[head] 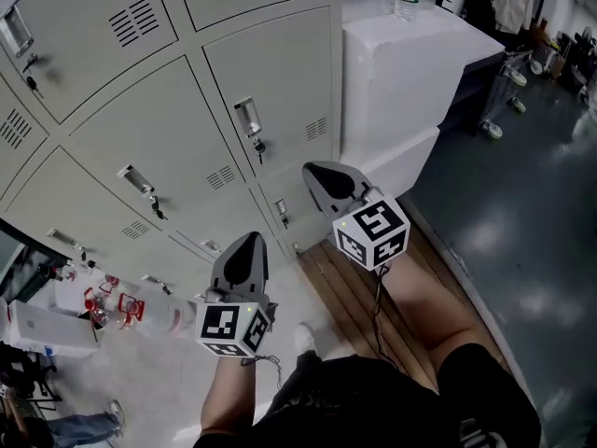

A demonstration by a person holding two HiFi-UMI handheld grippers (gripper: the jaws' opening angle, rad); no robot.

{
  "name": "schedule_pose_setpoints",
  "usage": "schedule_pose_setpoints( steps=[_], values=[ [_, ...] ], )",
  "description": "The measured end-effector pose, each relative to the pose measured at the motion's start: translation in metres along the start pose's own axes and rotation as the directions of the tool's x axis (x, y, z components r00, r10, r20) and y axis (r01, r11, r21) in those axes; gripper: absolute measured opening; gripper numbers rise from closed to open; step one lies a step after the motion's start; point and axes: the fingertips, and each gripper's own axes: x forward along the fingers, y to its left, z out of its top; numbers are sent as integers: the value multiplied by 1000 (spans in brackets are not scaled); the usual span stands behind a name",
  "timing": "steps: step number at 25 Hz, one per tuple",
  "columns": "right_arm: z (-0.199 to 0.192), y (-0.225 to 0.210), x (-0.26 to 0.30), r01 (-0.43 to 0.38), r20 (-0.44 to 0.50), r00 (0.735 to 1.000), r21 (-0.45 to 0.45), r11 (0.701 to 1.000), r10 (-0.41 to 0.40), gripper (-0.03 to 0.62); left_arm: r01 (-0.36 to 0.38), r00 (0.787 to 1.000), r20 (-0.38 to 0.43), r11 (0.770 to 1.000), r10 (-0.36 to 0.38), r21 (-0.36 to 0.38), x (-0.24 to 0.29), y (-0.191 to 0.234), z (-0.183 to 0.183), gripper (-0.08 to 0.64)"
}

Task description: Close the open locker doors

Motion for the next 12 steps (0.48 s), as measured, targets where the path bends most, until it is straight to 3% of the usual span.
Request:
schedule_pose_setpoints(
  steps=[12],
  values=[
    [-2, 43, -139, -65, -29, 997, -13, 998, 65, 2, -67, 998, 21, 998, 67, 9, -82, -108, -7, 5]
  ],
)
